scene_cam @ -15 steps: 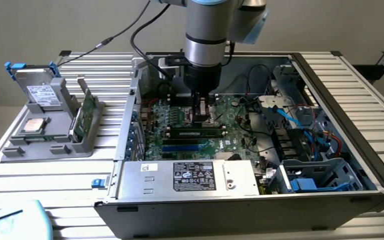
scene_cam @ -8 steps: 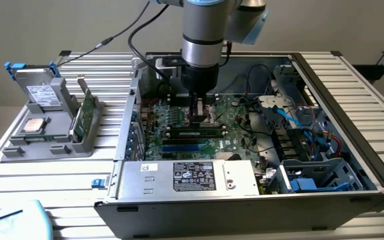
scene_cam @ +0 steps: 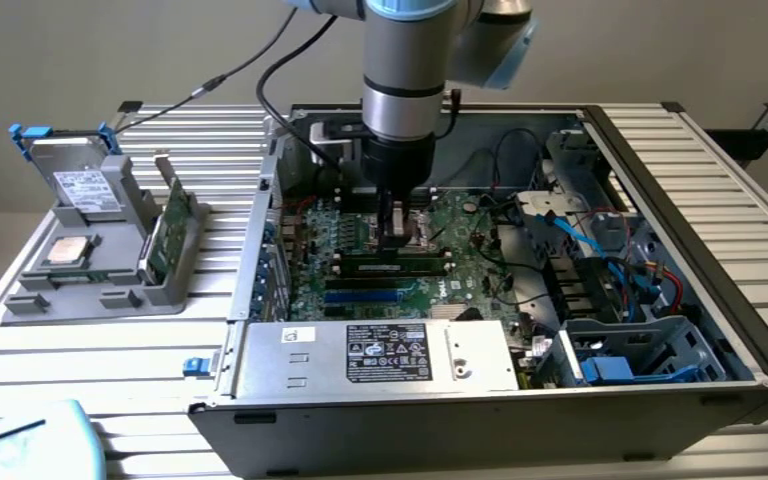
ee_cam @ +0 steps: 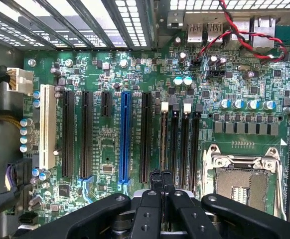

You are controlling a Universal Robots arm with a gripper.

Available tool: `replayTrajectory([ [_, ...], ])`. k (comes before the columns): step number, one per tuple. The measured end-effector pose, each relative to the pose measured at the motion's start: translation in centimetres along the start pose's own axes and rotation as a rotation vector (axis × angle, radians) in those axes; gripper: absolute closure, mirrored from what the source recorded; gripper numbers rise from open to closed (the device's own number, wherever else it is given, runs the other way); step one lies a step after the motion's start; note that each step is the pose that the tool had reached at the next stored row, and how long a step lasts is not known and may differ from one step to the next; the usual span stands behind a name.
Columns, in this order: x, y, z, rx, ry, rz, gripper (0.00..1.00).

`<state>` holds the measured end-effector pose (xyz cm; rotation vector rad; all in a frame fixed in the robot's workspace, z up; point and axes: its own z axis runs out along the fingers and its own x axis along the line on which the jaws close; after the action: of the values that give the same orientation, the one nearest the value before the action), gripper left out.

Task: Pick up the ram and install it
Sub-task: 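Press down the ram until it locks into place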

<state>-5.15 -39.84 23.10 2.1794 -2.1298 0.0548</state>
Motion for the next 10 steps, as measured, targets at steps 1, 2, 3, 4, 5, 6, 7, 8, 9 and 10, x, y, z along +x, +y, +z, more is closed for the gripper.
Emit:
replayTrajectory([
  [1,-0.01,0.01,0.11,0.0000,0.0000,0.000,0.89],
  [2,-0.02,0.02,0.22,0.0000,0.0000,0.000,0.89],
  [3,-0.02,0.03,0.31,-0.0002,0.0005,0.000,0.89],
  [4,-0.03,0.05,0.41,-0.0004,0.0006,0.000,0.89],
  [5,-0.03,0.06,0.52,-0.0005,0.0010,0.000,0.89],
  [6,-0.05,0.07,0.63,-0.0004,0.0007,0.000,0.89],
  [7,-0.06,0.07,0.73,-0.0003,0.0008,0.000,0.89],
  [8,-0.07,0.08,0.83,-0.0003,0.0009,0.000,0.89],
  [9,-0.08,0.08,0.86,-0.0002,0.0006,0.000,0.89],
  [10,-0.08,0.08,0.87,-0.0003,0.0001,0.000,0.89],
])
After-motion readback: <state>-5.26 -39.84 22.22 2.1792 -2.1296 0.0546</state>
